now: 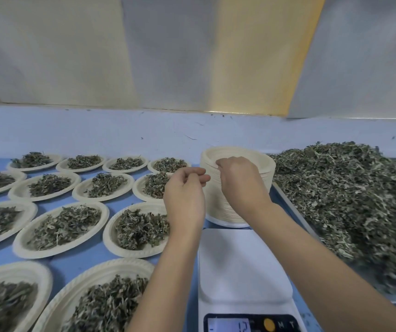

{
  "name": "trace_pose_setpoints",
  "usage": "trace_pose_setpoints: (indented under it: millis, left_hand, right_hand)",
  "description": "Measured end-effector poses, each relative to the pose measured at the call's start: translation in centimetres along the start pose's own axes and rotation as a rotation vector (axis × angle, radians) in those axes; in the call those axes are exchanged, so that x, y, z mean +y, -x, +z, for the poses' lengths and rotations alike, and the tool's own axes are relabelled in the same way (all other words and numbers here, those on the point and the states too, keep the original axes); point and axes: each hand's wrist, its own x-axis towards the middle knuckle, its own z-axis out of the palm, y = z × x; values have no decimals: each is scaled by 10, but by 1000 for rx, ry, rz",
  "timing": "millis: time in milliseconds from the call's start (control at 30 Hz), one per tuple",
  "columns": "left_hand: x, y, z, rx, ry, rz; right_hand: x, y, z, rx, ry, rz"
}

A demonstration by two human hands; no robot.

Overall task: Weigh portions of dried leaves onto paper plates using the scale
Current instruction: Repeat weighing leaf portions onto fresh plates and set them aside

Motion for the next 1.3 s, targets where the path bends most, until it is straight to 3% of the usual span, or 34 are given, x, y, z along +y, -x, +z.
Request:
trace_pose_setpoints:
  millis: [300,500,567,800,867,1067,1300]
  left_hand:
    - [-1,2,-1,-65,53,-109]
    - [4,-1,-12,3,-24,-72]
    - [5,1,-15,9,-83,-56]
    - [20,14,-28,-141,-230,-30]
    - [22,19,-32,-213,-268,9]
    - [30,20,-49,-197,-377,72]
    - [30,13,-64,-324,-652,-184]
  right_hand:
    - [-9,22,-3,385,-181,-251]
    - [-17,54,-7,401,-208,-419]
    - [-16,60,-12,390,-250,-343]
    - [17,60,-55,368,-738,442]
    - [27,63,-62,354,-873,562]
    - [46,79,-65,243,-955,640]
    - [64,87,-54,-193,-702,633]
